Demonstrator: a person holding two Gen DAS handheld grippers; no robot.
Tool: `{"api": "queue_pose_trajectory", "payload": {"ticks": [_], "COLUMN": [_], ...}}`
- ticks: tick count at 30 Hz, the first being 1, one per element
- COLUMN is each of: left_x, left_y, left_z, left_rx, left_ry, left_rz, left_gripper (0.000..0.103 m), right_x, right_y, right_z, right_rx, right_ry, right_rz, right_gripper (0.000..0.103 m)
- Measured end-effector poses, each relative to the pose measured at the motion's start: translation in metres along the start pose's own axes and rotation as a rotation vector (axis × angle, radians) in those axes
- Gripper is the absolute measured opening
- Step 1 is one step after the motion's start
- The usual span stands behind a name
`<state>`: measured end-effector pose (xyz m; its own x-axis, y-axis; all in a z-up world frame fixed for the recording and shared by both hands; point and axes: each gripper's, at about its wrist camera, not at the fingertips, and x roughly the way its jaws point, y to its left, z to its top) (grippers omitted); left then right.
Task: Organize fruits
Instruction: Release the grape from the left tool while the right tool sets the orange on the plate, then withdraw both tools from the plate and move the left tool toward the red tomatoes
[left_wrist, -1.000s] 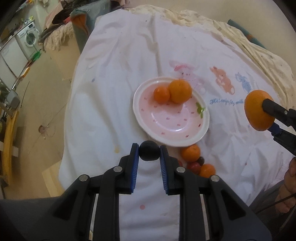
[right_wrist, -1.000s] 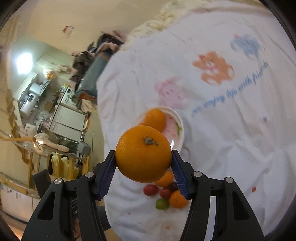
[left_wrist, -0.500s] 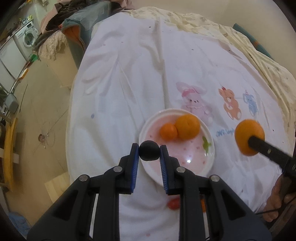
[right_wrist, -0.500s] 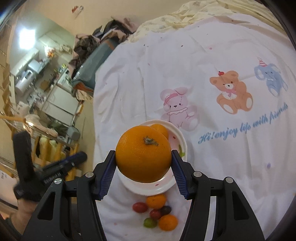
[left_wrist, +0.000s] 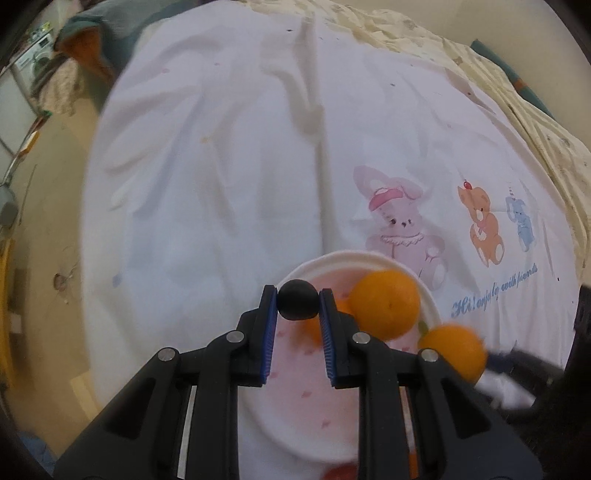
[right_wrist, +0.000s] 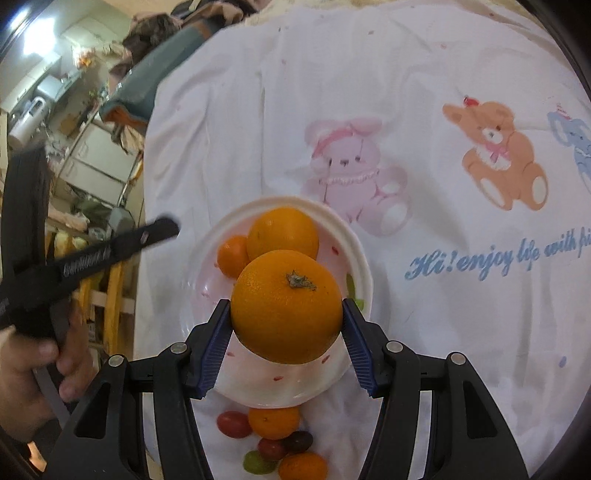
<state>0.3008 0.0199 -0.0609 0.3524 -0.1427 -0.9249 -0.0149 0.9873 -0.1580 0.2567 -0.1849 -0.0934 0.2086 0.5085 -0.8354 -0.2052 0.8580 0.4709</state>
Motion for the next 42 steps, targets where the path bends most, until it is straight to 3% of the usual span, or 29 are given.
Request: {"api": "queue_pose_trajectory", "payload": {"ticks": [4, 15, 17, 19, 20, 27, 29, 36, 42], "left_x": [0.025, 0.049, 0.051, 0.049, 0.048, 0.046, 0.045, 0.026, 0.003], "left_y": [-0.003, -0.005, -0.006, -0.006, -0.007, -0.010, -0.009, -0.005, -0.010], "left_z": [0.009, 0.012, 0.012, 0.012, 0.011, 0.009, 0.010, 0.007, -0.004], "left_rx": [-0.040, -0.084, -0.084, -0.084, -0.081, -0.070, -0.072, -0.081, -0.030], "left_ry": [0.047, 0.109, 0.121, 0.112, 0.100, 0.107, 0.107, 0.064, 0.029], "left_rz": [-0.055, -0.093, -0.095, -0.090, -0.091, -0.081, -0.081, -0.060, -0.021], "left_gripper": [0.019, 0.020, 0.030, 0.053, 0.056, 0.056, 0.056, 0.056, 0.056], "right_x": [0.010, 0.027, 0.028, 0.029, 0.029, 0.028, 0.027, 0.012, -0.015], "right_y": [0.005, 0.006, 0.003, -0.002, -0.002, -0.002, 0.001, -0.003, -0.003], "right_z": [-0.005, -0.010, -0.010, -0.011, -0.010, -0.013, -0.009, -0.006, -0.016], "right_rx": [-0.032, -0.093, -0.091, -0.083, -0.081, -0.071, -0.065, -0.044, -0.018], "right_ry": [0.033, 0.065, 0.066, 0.069, 0.069, 0.058, 0.042, 0.008, -0.029], "right_rz": [-0.008, -0.063, -0.085, -0.086, -0.083, -0.073, -0.069, -0.057, -0.047], "right_gripper": [0.061, 0.061, 0.061, 0.063, 0.063, 0.066, 0.078, 0.078, 0.078]}}
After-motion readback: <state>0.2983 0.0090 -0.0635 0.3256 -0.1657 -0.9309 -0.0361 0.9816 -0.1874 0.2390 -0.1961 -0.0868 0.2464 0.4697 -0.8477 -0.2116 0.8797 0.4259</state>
